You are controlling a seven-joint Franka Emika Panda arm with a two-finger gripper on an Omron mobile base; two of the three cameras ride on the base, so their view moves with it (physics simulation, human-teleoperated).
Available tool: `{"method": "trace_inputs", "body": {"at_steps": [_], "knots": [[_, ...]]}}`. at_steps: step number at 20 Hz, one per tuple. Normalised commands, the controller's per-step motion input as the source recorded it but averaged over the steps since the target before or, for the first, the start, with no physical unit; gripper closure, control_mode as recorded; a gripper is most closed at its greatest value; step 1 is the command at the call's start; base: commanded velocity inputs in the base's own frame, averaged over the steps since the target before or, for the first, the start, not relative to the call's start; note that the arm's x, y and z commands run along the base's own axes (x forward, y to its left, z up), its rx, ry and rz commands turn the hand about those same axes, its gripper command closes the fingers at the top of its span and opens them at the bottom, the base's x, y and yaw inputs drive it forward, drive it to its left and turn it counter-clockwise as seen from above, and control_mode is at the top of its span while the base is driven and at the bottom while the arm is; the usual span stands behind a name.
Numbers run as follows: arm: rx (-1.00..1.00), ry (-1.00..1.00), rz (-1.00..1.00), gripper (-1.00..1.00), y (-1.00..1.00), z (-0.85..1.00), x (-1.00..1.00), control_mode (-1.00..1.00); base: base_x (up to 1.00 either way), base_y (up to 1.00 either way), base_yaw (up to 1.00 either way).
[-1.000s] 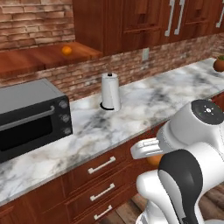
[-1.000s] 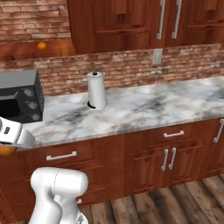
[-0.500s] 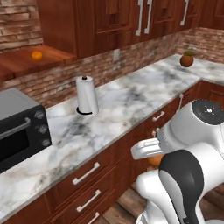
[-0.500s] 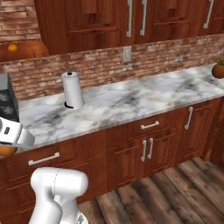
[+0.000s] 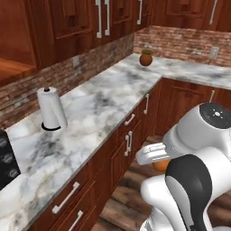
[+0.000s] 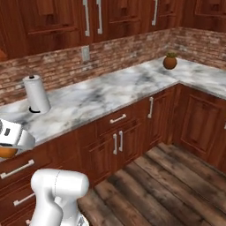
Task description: Pick the tangerines from the cabinet and place them in one bowl. Pick the lime from the sink and place it in the other bowl.
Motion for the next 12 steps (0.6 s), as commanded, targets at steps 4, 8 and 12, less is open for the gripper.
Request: {"method": "trace_inputs", "body": {"at_steps": [4, 8, 12], "knots": [[0.0, 0.0, 0.0, 1.0, 0.0, 0.0, 0.0, 1.0, 0.01, -0.15, -0.49], [0.0, 0.0, 0.0, 1.0, 0.0, 0.0, 0.0, 1.0, 0.03, -0.14, -0.5], [0.0, 0.0, 0.0, 1.0, 0.0, 0.0, 0.0, 1.0, 0.02, -0.13, -0.5]]}}
